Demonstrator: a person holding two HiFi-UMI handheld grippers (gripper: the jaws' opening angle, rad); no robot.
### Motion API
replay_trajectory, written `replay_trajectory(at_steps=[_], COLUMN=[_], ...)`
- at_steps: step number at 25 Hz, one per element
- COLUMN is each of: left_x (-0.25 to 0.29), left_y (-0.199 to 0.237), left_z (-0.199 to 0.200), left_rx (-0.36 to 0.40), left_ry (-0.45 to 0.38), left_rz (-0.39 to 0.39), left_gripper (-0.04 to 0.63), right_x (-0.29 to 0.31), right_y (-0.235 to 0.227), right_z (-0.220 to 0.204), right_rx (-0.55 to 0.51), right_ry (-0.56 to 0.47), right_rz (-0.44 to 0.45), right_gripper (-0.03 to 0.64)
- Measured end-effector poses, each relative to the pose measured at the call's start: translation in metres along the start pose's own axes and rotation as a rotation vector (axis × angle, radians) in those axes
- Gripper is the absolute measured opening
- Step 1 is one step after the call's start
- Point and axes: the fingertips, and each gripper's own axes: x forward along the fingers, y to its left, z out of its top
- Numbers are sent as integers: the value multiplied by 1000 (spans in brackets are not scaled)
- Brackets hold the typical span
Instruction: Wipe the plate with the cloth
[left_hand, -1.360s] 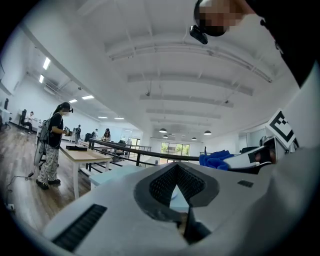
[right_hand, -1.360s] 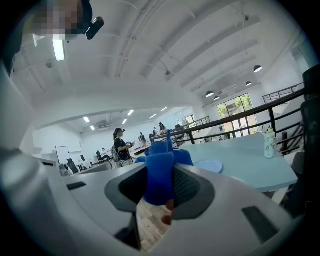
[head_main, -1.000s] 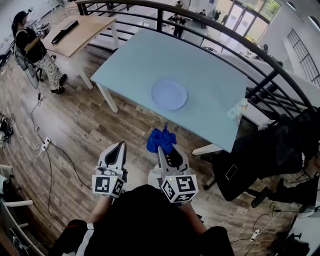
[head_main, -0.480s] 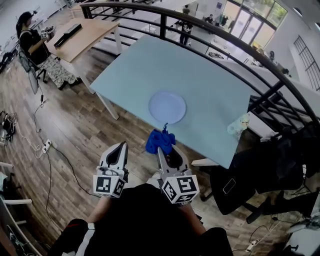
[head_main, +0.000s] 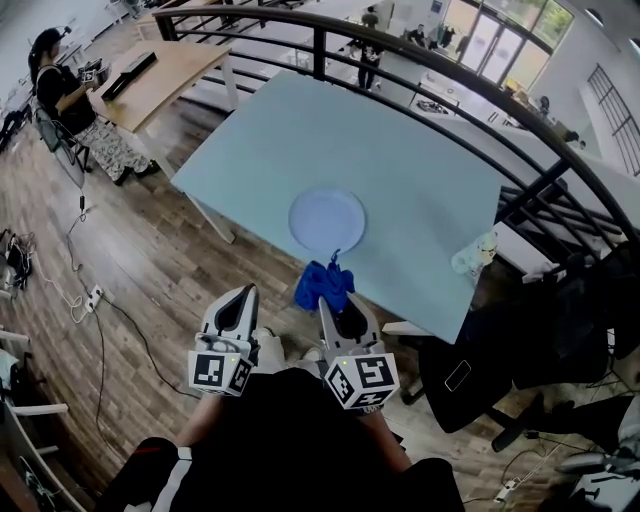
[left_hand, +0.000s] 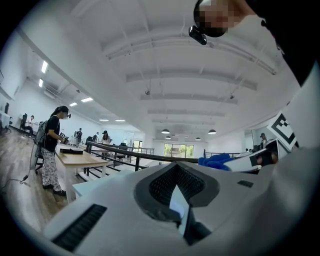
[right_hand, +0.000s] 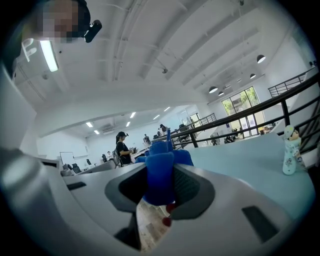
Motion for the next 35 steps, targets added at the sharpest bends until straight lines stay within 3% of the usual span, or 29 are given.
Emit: replay_trajectory(at_steps=[12,35], left_x=[47,208], left_y=[-8,-6], left_z=[-11,-16], left_rx=[-17,-61], left_ry=[18,83], left_rz=[-107,-368], left_gripper=[2,2], right_x=[10,88], right_y=[-33,-100], right_z=[4,39], right_rx=[29,103], right_ry=[-16,-14], right_rz=[-118,-351], right_gripper=[118,118])
